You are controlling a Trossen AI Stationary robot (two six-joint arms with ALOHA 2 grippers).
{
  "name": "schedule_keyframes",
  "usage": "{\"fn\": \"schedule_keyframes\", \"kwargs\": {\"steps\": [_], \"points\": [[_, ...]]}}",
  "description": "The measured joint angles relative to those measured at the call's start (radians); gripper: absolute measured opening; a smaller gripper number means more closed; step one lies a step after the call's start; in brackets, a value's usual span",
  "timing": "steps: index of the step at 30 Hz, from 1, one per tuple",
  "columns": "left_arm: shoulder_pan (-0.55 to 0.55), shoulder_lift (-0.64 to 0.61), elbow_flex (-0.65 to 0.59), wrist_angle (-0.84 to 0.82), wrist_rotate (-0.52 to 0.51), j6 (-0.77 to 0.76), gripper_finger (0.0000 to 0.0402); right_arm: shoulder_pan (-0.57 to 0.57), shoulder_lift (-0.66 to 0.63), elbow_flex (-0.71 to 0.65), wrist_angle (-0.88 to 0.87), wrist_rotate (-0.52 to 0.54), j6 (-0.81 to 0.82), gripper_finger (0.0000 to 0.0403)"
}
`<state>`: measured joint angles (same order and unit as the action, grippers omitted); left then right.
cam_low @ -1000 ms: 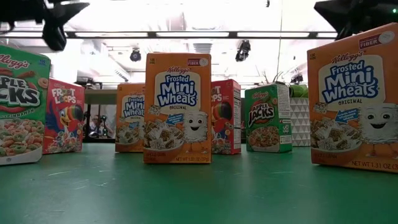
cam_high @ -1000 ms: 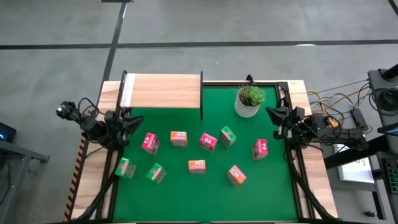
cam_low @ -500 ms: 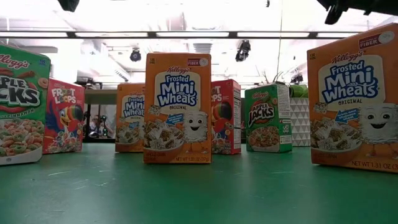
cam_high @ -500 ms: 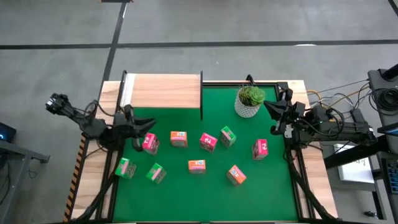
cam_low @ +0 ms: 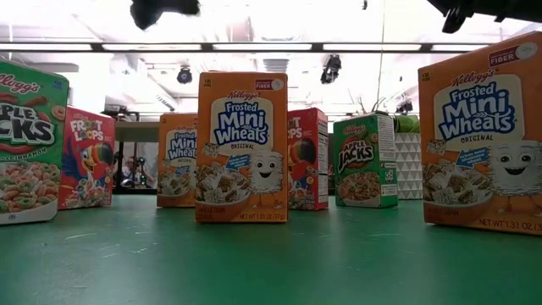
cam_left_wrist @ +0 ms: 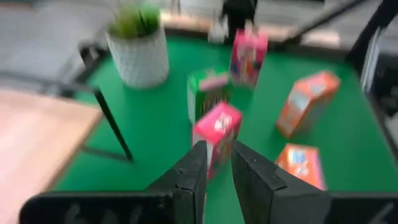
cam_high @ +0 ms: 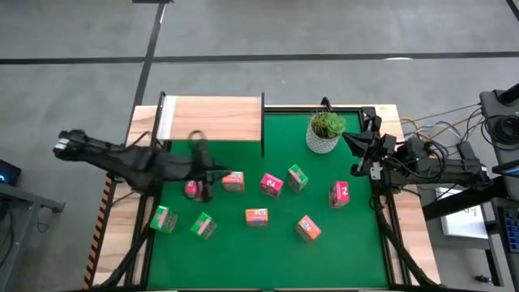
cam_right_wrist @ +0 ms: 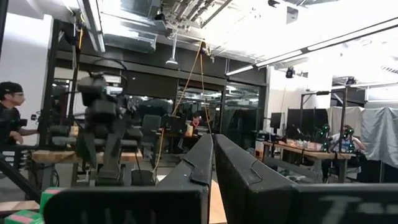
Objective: Stack cereal on shelf
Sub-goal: Put the top left orange cereal box on the shelf
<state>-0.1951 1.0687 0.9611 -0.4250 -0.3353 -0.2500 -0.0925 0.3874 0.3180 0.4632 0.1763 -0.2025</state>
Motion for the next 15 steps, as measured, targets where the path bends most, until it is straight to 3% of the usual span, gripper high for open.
{"fn": "schedule_keyframes", "kwargs": {"steps": [7, 15], "points": [[0.184, 0.168, 0.069, -0.146, 0.285, 0.024, 0.0075, 0.000, 0.000, 0.002, 0.013, 0.000, 0.000, 0.0009], [0.198, 0.238, 0.098, -0.256, 0.320, 0.030, 0.0148, 0.000, 0.000, 0.003, -0.024, 0.000, 0.021, 0.0009]]}}
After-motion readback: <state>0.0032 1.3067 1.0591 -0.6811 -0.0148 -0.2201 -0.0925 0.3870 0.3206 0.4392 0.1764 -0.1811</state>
